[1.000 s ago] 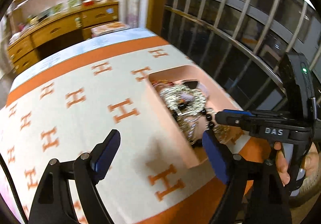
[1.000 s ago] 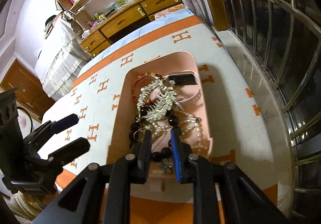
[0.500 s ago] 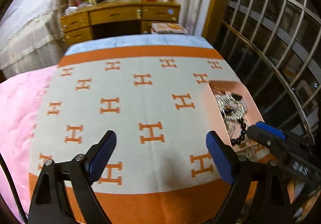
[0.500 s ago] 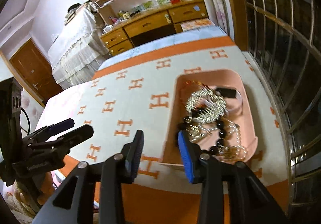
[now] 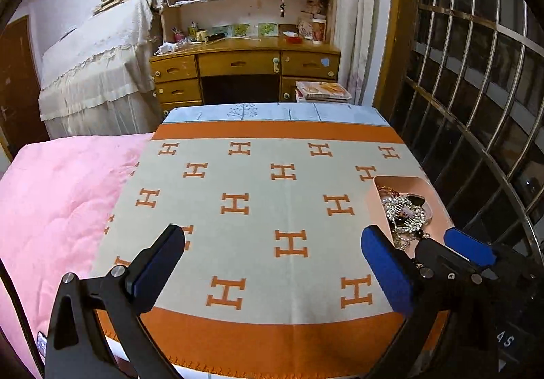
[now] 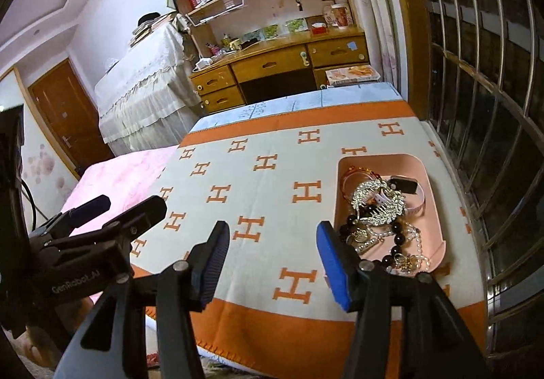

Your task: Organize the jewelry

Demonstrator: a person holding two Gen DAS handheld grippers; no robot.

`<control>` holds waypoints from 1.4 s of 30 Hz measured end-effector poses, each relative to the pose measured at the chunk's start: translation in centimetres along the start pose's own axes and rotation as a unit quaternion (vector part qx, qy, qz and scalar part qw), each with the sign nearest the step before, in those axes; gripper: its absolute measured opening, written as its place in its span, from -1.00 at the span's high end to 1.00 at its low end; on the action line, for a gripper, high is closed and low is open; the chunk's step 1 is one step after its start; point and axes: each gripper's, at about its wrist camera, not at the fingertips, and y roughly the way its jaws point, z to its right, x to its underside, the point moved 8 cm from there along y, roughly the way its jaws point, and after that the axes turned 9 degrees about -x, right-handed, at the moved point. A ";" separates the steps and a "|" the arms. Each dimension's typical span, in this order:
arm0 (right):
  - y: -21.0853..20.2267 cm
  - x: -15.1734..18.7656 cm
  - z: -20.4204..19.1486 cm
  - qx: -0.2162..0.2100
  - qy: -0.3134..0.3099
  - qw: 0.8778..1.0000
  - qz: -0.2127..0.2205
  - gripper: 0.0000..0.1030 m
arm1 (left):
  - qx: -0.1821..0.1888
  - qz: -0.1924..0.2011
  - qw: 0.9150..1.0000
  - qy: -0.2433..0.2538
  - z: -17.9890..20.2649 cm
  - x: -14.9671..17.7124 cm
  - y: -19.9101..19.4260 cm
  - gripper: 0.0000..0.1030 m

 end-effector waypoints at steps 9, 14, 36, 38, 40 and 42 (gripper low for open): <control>-1.1 0.0 -1.7 0.024 -0.031 0.999 0.024 -0.05 | -0.009 -0.001 1.000 -0.012 -1.2 0.6 -0.8 -0.98; -1.4 0.1 -2.4 0.022 -0.032 0.999 0.026 -0.06 | -0.009 0.002 1.000 -0.017 -1.6 0.8 -1.1 -0.98; -1.8 0.7 -2.2 0.035 -0.018 0.999 0.026 -0.07 | -0.001 0.002 1.000 -0.022 -1.8 1.3 -1.9 -0.98; -1.8 0.6 -2.2 0.036 -0.019 0.999 0.027 -0.07 | -0.001 0.004 1.000 -0.022 -1.7 1.3 -2.0 -0.98; -1.8 0.7 -2.1 0.036 -0.019 0.999 0.028 -0.07 | 0.001 0.006 1.000 -0.022 -1.7 1.2 -2.1 -0.98; -1.8 0.9 -2.1 0.038 -0.019 0.999 0.030 -0.07 | 0.002 0.006 1.000 -0.022 -1.7 1.3 -2.2 -0.98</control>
